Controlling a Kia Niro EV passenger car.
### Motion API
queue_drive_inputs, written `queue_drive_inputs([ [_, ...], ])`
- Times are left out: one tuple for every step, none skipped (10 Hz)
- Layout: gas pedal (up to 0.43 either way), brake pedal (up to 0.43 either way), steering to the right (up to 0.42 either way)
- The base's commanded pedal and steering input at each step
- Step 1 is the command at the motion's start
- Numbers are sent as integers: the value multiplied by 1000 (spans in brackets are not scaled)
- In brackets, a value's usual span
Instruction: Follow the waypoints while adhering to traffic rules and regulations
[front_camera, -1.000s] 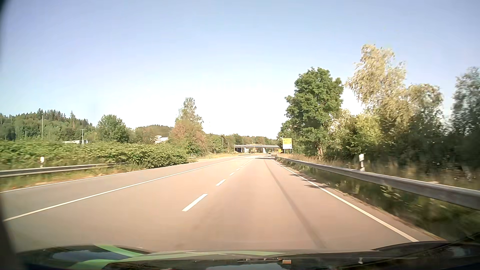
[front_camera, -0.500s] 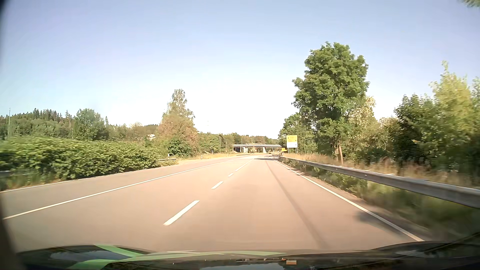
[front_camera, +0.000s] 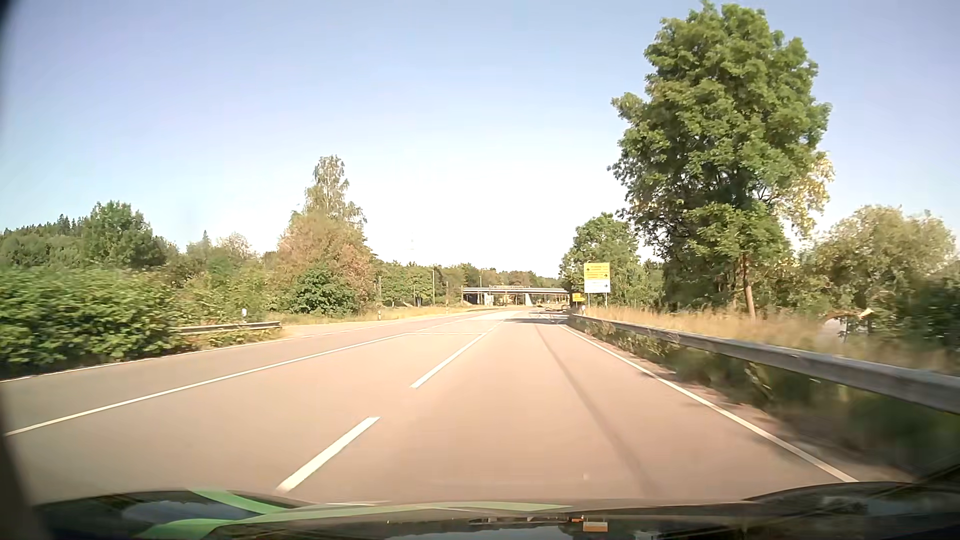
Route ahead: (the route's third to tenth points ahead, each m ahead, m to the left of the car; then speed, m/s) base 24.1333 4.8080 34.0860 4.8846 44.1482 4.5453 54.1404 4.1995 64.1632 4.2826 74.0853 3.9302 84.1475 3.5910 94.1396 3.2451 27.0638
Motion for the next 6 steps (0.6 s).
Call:
queue_drive_inputs([
  [228, 0, 0],
  [228, 0, 0],
  [228, 0, 0],
  [228, 0, 0],
  [228, 0, 0],
  [228, 0, 0],
])
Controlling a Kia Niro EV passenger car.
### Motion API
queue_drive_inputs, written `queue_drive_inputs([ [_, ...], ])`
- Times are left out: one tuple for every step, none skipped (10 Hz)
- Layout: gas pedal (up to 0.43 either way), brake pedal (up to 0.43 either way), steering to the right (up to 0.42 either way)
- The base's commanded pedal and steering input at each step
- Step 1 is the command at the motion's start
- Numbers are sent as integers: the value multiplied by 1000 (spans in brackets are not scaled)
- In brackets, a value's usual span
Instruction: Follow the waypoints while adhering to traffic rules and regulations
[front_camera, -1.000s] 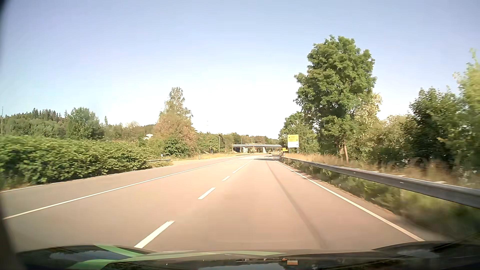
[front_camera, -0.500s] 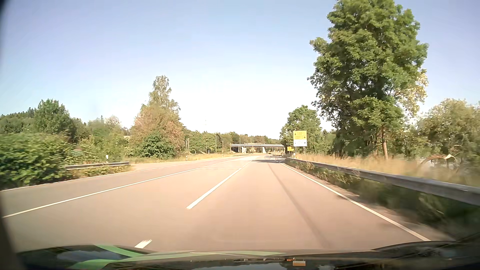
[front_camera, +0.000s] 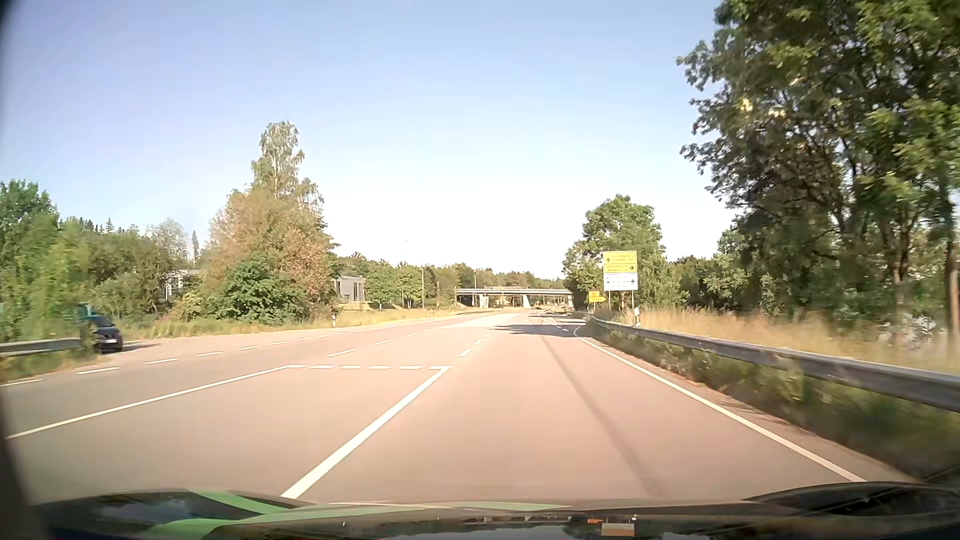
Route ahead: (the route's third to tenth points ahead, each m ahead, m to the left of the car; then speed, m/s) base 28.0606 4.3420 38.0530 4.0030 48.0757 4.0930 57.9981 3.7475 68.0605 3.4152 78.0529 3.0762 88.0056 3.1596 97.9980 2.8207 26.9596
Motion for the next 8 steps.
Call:
queue_drive_inputs([
  [228, 0, 0],
  [228, 0, 0],
  [240, 0, 0],
  [240, 0, 0],
  [248, 0, 0],
  [260, 0, 0],
  [260, 0, 0],
  [260, 0, 0],
])
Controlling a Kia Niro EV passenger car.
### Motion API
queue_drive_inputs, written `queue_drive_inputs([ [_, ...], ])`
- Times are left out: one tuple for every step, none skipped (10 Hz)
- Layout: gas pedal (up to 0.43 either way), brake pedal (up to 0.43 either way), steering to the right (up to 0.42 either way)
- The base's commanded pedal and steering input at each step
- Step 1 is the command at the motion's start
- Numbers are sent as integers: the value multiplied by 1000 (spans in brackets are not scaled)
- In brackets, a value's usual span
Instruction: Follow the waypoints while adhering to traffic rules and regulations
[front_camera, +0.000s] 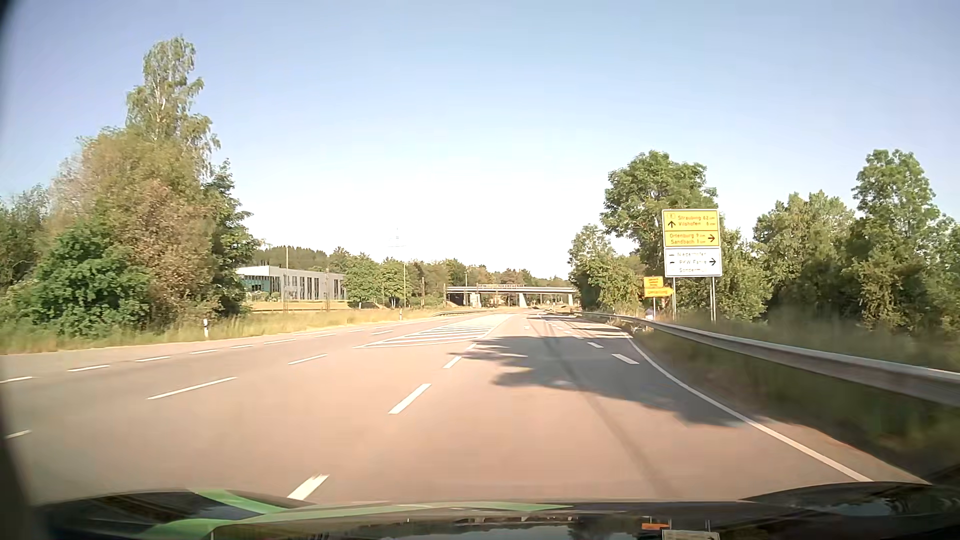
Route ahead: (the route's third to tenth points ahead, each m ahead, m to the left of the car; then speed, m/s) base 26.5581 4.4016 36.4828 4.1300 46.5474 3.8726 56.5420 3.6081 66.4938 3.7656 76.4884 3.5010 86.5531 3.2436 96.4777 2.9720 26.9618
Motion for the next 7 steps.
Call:
queue_drive_inputs([
  [268, 0, 0],
  [268, 0, 0],
  [260, 0, 0],
  [248, 0, 0],
  [240, 0, 0],
  [240, 0, 0],
  [240, 0, 0],
])
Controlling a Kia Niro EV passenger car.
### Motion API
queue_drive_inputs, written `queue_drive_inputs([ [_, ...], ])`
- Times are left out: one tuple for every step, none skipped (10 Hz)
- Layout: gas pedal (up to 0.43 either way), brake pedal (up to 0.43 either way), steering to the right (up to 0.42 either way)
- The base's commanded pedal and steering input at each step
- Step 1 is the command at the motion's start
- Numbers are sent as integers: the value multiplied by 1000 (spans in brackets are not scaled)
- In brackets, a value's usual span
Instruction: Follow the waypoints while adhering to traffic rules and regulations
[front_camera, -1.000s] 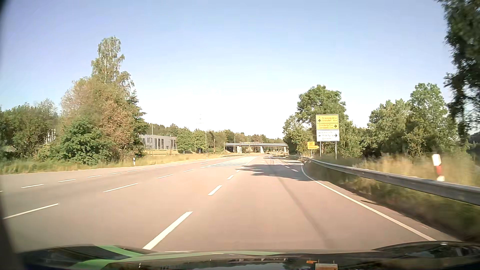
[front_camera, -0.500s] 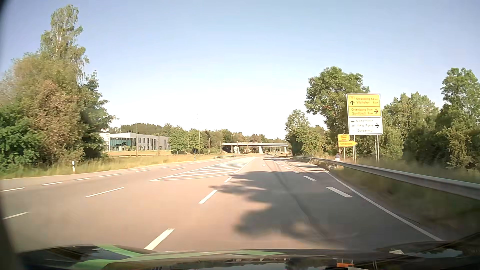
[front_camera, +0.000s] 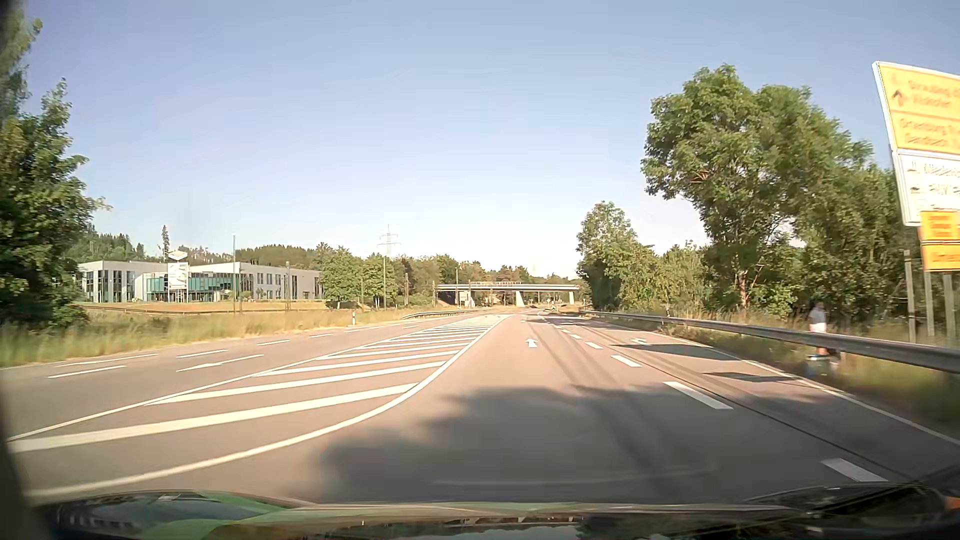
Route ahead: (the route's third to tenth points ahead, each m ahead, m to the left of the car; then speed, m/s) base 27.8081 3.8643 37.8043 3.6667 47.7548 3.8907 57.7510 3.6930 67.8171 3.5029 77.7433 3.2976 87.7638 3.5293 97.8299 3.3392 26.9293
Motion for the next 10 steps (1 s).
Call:
queue_drive_inputs([
  [248, 0, 0],
  [268, 0, 0],
  [268, 0, 0],
  [268, 0, 0],
  [268, 0, 0],
  [260, 0, 0],
  [260, 0, 0],
  [260, 0, 0],
  [268, 0, 0],
  [268, 0, 0],
])
